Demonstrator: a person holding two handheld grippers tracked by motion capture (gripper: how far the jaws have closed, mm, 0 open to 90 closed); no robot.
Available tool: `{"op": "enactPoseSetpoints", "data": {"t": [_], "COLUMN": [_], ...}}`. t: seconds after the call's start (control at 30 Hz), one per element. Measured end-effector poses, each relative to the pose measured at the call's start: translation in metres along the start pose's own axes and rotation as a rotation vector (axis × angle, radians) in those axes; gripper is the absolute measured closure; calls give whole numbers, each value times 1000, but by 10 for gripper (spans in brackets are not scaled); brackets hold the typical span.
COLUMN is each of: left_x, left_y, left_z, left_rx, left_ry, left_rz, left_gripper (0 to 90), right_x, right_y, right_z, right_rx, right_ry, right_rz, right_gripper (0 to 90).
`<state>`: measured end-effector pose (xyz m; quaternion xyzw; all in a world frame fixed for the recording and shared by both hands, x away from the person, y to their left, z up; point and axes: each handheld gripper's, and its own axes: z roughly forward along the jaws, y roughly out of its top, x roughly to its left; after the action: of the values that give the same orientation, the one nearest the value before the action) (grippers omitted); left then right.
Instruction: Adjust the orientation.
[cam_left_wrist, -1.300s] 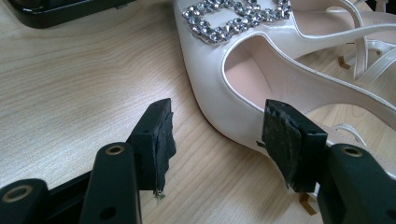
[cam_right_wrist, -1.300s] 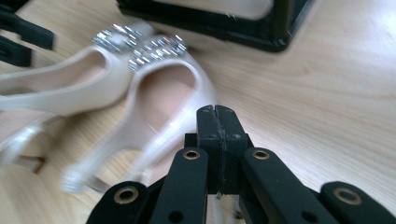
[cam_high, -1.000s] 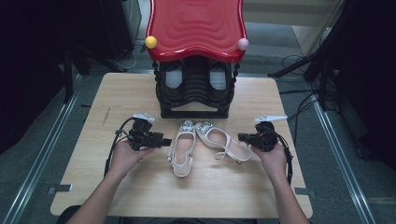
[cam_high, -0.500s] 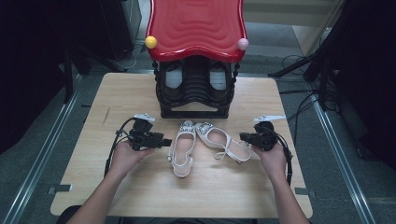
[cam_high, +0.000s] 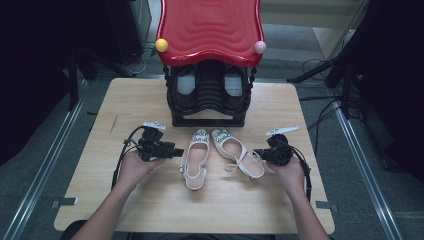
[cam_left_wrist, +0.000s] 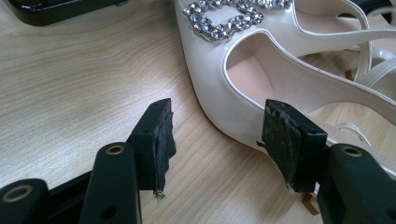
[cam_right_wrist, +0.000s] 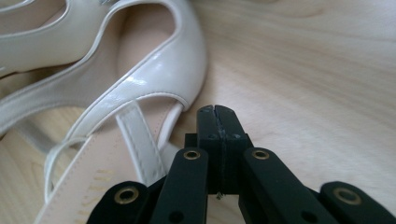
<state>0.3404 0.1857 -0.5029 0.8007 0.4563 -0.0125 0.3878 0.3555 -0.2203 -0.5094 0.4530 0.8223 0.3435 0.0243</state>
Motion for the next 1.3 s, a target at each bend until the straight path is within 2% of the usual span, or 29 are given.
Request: {"op": "enactPoseSetpoints", "data": {"t": [0.1, 0.17, 0.3, 0.37, 0.4, 0.47, 0.5, 0.57, 0.7, 0.77, 0.93, 1.3], "left_x": [0, 0, 0, 0, 0, 1, 1, 1, 1, 1, 1, 0], "left_y": [0, 0, 0, 0, 0, 0, 0, 0, 0, 0, -1, -1], "left_z": [0, 0, 2, 2, 2, 2, 2, 1, 2, 1, 1, 2], "left_rx": [-1, -1, 3, 4, 4, 3, 2, 2, 5, 8, 8, 16], "left_ry": [-1, -1, -3, -4, -3, -4, -4, -2, -1, 2, 5, 7], "left_rz": [0, 0, 2, 2, 1, 1, 0, 1, 2, 2, 1, 9], "left_gripper": [433, 434, 434, 434, 434, 434, 434, 434, 434, 434, 435, 437], "right_x": [10, 17, 16, 17, 17, 18, 17, 15, 12, 12, 12, 13], "right_y": [0, 0, -2, -3, -3, -3, -2, 1, 4, 4, 5, 6], "right_z": [4, 4, 5, 5, 4, 4, 4, 6, 14, 18, 18, 22], "right_rx": [2, 4, 6, 8, 13, 6, -4, -16, 6, 12, 11, 13], "right_ry": [36, 8, 19, 40, 41, 32, 31, 5, 6, -6, 9, 47], "right_rz": [-15, -38, -21, -16, -24, -33, -21, -22, -17, -33, -17, -16], "right_gripper": [900, 900, 900, 900, 900, 900, 900, 900, 900, 900, 900, 900]}}
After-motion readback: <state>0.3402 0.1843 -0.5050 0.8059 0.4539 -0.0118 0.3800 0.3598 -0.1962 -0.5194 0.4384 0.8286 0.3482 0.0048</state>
